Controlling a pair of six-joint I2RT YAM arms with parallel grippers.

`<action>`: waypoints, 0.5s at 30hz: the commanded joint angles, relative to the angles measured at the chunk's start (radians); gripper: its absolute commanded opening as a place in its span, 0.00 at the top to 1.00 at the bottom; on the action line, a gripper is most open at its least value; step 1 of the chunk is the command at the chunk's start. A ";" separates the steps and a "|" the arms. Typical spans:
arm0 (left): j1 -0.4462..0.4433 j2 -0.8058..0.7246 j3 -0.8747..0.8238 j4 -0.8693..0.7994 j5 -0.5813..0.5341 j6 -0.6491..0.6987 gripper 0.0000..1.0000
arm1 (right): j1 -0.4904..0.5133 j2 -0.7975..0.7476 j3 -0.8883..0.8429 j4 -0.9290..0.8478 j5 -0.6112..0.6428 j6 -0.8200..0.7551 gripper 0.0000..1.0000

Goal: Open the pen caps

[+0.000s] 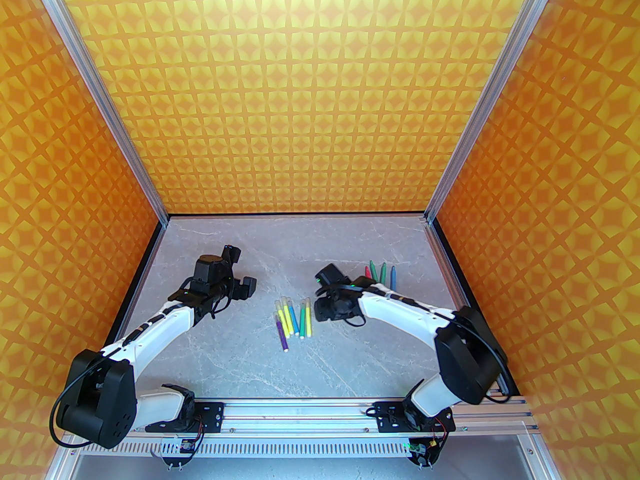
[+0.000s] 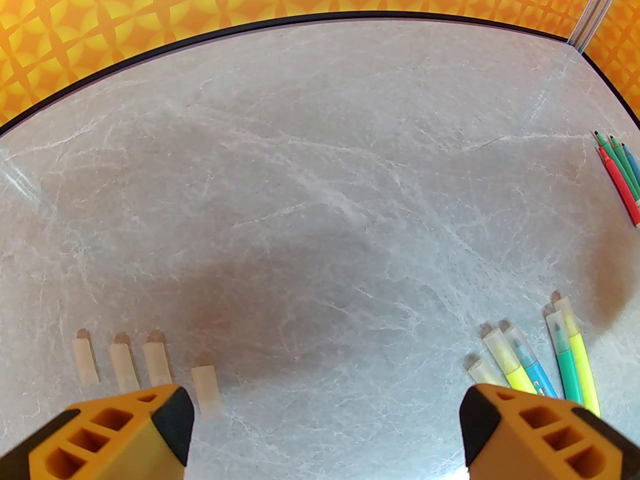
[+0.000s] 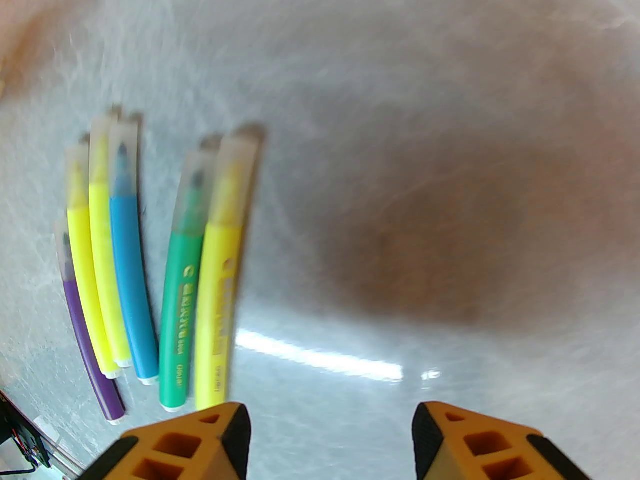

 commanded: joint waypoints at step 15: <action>0.002 -0.042 -0.023 0.055 0.026 0.012 0.06 | 0.088 0.192 0.126 0.034 -0.040 0.146 0.51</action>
